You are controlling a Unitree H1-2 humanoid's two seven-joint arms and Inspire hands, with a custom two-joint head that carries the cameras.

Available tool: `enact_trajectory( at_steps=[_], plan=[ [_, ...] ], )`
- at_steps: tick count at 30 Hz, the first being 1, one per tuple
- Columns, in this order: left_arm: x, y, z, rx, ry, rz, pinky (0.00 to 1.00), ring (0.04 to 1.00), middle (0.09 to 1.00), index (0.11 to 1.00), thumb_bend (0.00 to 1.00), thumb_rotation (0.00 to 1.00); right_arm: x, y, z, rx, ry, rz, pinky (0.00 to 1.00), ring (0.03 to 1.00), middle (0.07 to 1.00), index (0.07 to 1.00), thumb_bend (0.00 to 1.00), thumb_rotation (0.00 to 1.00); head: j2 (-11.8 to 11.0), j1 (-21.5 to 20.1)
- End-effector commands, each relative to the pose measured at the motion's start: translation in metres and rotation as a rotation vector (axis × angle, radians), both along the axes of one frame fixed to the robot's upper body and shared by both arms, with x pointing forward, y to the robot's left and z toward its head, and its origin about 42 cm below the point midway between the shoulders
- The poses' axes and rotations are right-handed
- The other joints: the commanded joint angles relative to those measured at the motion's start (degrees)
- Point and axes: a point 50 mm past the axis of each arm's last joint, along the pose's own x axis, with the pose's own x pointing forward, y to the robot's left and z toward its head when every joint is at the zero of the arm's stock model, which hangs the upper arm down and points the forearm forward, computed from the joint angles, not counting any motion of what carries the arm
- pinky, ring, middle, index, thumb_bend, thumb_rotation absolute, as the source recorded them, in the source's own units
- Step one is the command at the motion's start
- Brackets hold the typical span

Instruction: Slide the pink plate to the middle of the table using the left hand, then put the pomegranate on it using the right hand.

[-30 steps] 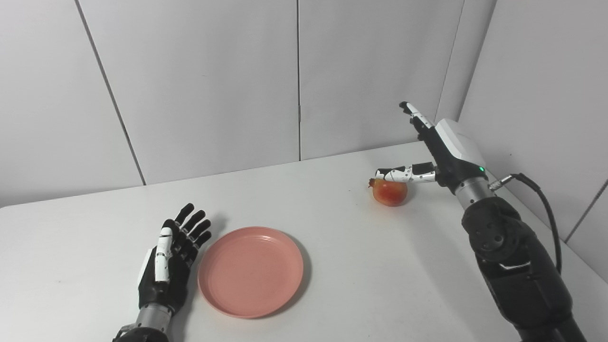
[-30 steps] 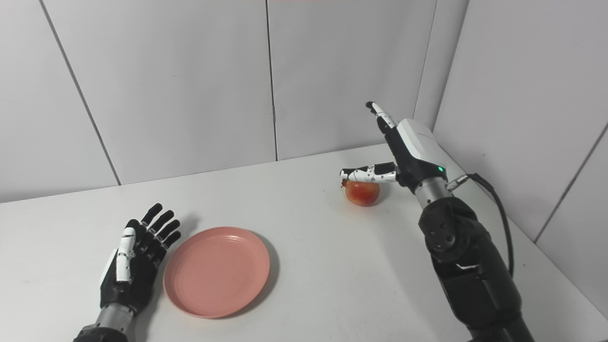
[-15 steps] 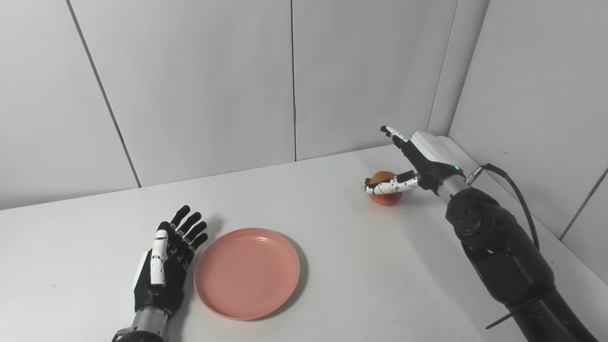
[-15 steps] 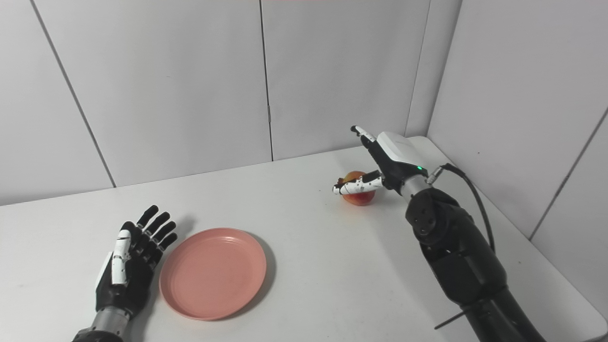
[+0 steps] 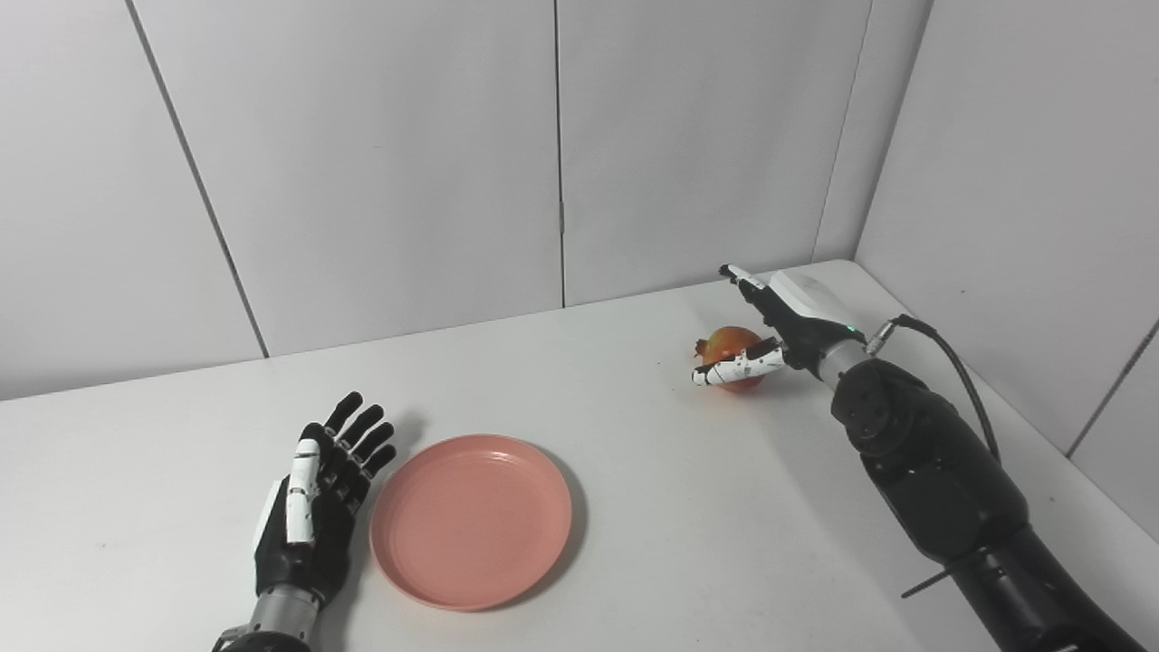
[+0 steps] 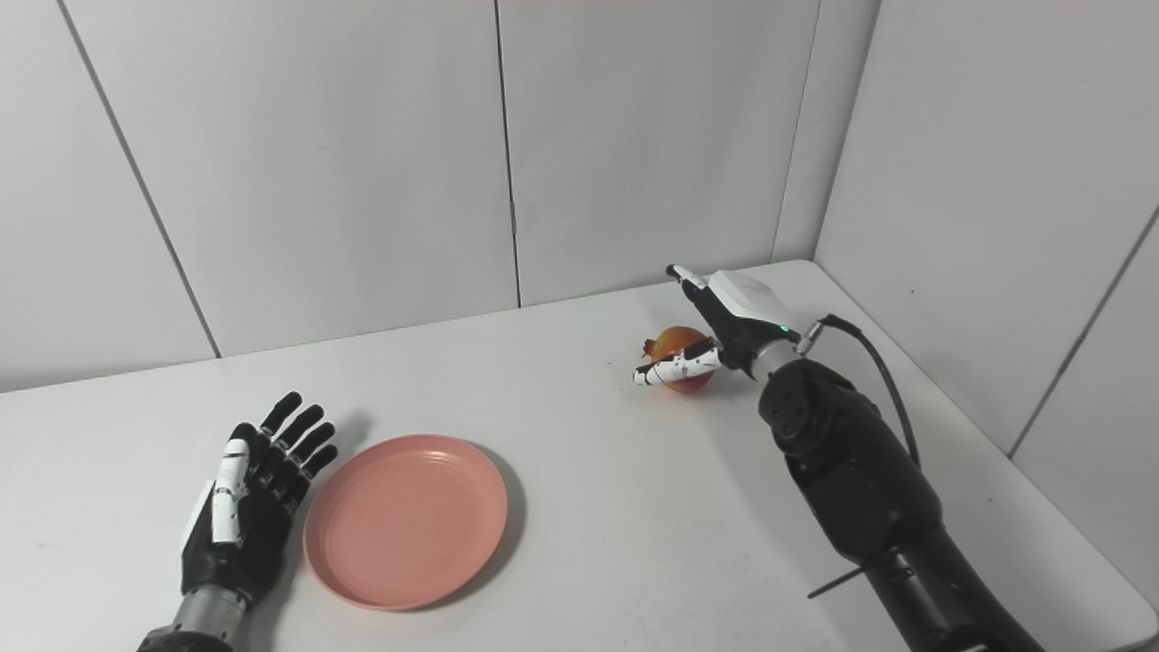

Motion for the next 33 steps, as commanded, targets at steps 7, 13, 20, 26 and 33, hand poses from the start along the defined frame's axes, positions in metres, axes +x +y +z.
enact_trajectory(
  at_steps=[7, 13, 20, 26, 33],
  plan=[
    [-0.010, 0.008, -0.018, 0.024, 0.083, 0.006, 0.87, 0.862, 0.869, 0.862, 0.39, 1.00, 0.017, -0.010, 0.025, -0.018, -0.054, -0.014, 0.80, 0.902, 0.950, 0.961, 1.00, 0.42, 0.2, 0.1],
    [-0.010, 0.008, -0.018, 0.025, 0.081, 0.007, 0.87, 0.862, 0.867, 0.859, 0.39, 1.00, 0.021, -0.013, 0.024, -0.013, -0.040, -0.018, 0.80, 0.900, 0.949, 0.958, 1.00, 0.41, 0.6, 0.3],
    [-0.011, 0.006, -0.017, 0.024, 0.082, 0.007, 0.87, 0.862, 0.864, 0.853, 0.39, 1.00, 0.024, -0.017, 0.023, -0.007, -0.019, -0.020, 0.77, 0.879, 0.942, 0.948, 1.00, 0.40, 0.7, 0.5],
    [-0.011, 0.006, -0.016, 0.030, 0.081, 0.007, 0.87, 0.861, 0.862, 0.851, 0.39, 1.00, 0.027, -0.016, 0.022, -0.009, -0.013, -0.025, 0.79, 0.885, 0.922, 0.925, 1.00, 0.38, 1.0, 0.8],
    [-0.011, 0.005, -0.016, 0.032, 0.084, 0.005, 0.87, 0.862, 0.864, 0.853, 0.39, 1.00, 0.031, -0.014, 0.021, -0.020, -0.006, -0.031, 0.81, 0.888, 0.910, 0.903, 0.99, 0.37, 1.2, 1.0]
  ],
)
